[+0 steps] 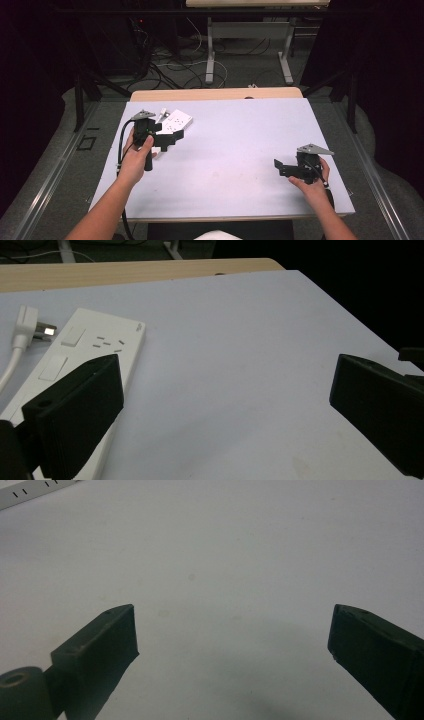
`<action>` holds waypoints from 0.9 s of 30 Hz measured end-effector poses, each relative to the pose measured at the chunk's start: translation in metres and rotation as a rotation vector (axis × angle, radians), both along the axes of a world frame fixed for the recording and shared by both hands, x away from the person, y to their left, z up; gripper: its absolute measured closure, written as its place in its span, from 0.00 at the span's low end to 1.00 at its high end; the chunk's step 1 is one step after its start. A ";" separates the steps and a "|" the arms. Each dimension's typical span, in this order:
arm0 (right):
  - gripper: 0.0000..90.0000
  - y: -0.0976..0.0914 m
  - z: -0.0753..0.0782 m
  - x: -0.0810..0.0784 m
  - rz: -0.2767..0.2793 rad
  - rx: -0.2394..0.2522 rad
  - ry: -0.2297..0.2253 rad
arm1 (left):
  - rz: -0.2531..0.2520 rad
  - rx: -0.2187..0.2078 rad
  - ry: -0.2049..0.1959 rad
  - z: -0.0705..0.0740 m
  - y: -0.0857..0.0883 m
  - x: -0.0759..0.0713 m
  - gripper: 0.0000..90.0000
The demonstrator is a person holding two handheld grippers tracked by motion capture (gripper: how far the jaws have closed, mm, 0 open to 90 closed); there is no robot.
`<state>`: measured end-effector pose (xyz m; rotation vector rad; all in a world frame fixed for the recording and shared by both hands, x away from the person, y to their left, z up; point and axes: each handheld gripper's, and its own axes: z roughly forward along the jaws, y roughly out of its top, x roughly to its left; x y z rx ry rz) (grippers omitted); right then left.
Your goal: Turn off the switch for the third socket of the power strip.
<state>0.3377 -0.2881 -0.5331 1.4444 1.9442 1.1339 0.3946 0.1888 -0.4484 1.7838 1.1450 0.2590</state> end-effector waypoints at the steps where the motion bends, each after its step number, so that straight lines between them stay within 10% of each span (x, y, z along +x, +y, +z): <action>1: 0.06 0.000 0.000 0.000 0.000 -0.001 0.000 | 0.009 0.002 0.001 -0.001 0.002 -0.002 0.01; 27: 0.05 0.001 0.000 0.000 0.001 0.003 0.005 | 0.131 0.016 0.021 -0.041 0.042 -0.033 0.02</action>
